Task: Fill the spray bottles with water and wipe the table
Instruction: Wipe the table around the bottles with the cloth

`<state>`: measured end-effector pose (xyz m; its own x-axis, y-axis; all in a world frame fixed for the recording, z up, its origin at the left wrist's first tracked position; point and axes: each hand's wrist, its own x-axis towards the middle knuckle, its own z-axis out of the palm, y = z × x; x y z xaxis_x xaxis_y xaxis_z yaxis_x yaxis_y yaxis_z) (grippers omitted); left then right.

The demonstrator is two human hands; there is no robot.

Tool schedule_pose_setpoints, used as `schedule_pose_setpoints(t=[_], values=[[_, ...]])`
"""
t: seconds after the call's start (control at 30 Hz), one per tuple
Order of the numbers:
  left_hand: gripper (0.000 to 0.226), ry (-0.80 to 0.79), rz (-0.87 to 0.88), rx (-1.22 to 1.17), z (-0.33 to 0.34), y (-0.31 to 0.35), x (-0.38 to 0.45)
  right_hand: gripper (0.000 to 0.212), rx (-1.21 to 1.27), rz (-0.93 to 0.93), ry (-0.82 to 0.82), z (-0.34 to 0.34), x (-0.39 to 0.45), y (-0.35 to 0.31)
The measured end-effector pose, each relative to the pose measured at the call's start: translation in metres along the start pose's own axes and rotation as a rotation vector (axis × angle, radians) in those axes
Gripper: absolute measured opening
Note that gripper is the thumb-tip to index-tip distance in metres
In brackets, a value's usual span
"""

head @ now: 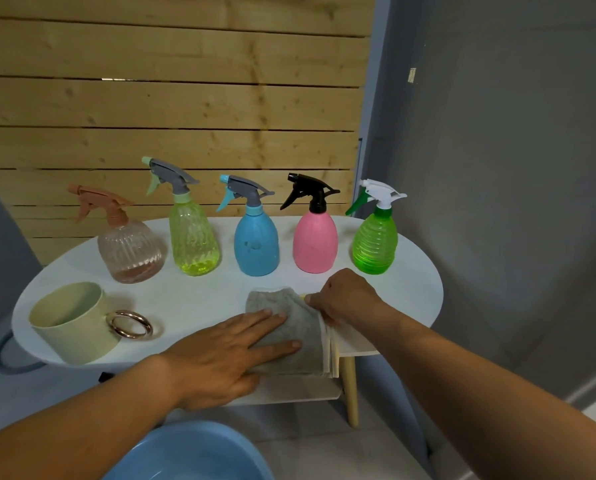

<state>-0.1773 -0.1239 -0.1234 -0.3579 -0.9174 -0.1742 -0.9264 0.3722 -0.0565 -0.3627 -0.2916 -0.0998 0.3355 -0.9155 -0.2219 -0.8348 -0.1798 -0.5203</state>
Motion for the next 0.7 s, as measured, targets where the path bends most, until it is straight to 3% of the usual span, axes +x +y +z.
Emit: schedule_pose_setpoints(t=[0.2, 0.37, 0.43, 0.53, 0.6, 0.7], values=[[0.072, -0.117, -0.012, -0.042, -0.007, 0.000, 0.006, 0.025, -0.146, -0.052, -0.023, 0.003, 0.006, -0.013], [0.069, -0.111, -0.046, -0.134, -0.008, 0.002, 0.008, 0.006, -0.055, -0.039, 0.088, -0.005, -0.001, -0.009], [0.067, -0.084, -0.097, -0.274, -0.009, 0.003, 0.012, 0.016, -0.118, -0.027, 0.130, -0.004, -0.005, -0.007], [0.046, 0.198, -0.286, -0.572, -0.015, 0.002, 0.027, 0.025, -0.232, -0.147, 0.263, 0.002, -0.007, 0.000], [0.038, 0.413, -0.507, -0.610, -0.018, -0.004, 0.039, 0.033, -0.207, -0.186, 0.292, 0.003, -0.003, 0.002], [0.060, 0.337, -0.818, -0.687, -0.023, -0.013, 0.056, 0.040, -0.182, -0.096, 0.062, -0.003, 0.008, 0.001]])
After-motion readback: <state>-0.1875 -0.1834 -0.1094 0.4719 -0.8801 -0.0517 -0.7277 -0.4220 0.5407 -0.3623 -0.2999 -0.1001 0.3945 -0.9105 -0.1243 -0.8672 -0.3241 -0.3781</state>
